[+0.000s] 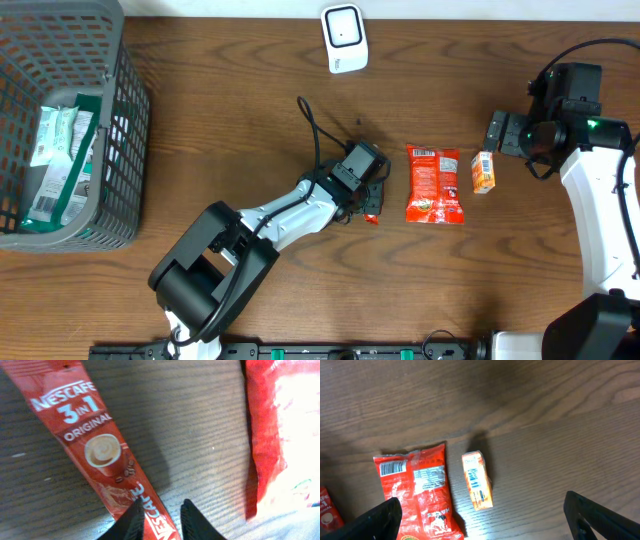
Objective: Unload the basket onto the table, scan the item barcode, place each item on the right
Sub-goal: 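Lower the Nescafe stick beside the red packet's left edge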
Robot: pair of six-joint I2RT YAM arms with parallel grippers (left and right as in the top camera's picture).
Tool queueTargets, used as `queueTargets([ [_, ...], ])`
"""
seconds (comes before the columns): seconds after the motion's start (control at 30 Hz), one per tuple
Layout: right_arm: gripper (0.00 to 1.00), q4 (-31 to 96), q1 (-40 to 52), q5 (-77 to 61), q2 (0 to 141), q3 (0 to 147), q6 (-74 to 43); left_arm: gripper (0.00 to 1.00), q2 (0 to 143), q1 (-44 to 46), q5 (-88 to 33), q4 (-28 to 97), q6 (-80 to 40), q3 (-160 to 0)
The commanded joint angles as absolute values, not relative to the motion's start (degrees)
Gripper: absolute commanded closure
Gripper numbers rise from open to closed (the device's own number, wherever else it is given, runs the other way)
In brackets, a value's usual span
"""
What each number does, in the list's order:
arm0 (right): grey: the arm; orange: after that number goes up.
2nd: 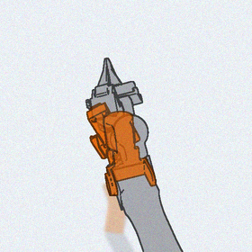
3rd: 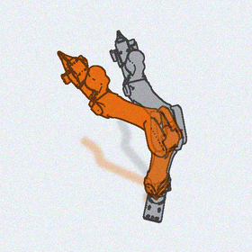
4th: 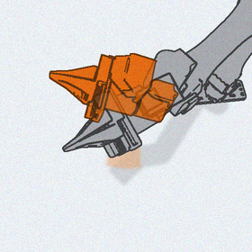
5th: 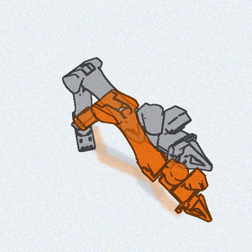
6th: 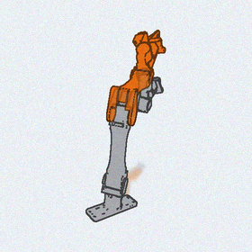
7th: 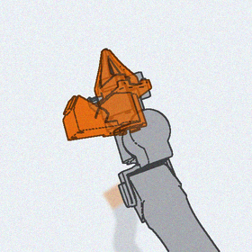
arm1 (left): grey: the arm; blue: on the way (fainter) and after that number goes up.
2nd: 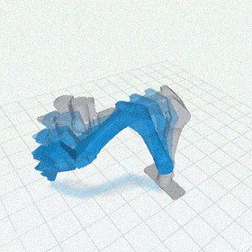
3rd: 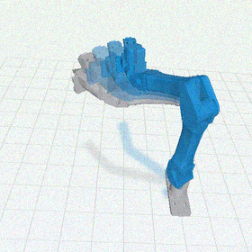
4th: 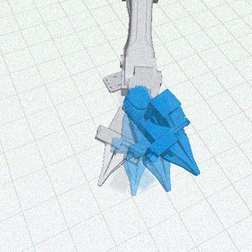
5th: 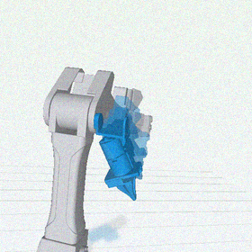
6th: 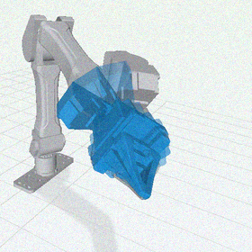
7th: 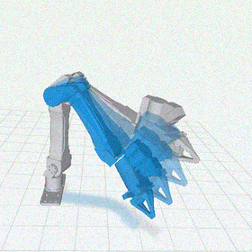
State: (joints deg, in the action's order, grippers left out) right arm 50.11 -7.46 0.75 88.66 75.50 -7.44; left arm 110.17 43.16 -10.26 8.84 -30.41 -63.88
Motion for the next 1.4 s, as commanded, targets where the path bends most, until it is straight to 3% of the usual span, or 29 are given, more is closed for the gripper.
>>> queueTargets([
  [0.0,0.01,50.17,-7.84,0.54,88.49,76.18,-8.29,0.69,105.95,42.24,-11.07,9.21,-23.51,-64.62],
  [0.27,0.01,50.17,-7.84,0.54,88.49,76.18,-8.29,0.69,102.37,41.52,2.52,14.59,-24.56,-64.27],
  [0.57,0.01,50.17,-7.84,0.54,88.49,76.18,-8.29,0.71,109.06,41.54,2.63,15.75,-31.55,-62.74],
  [0.77,0.01,50.17,-7.84,0.54,88.49,76.18,-8.29,0.92,111.59,41.54,2.37,14.94,-32.32,-62.74],
  [1.03,0.01,50.17,-7.84,0.54,88.49,76.18,-8.29,0.93,111.61,41.60,1.91,14.90,-39.13,-62.74],
  [1.37,0.01,50.17,-7.84,0.54,88.49,76.18,-8.27,0.91,111.63,44.58,-2.17,11.94,-39.31,-62.74],
])
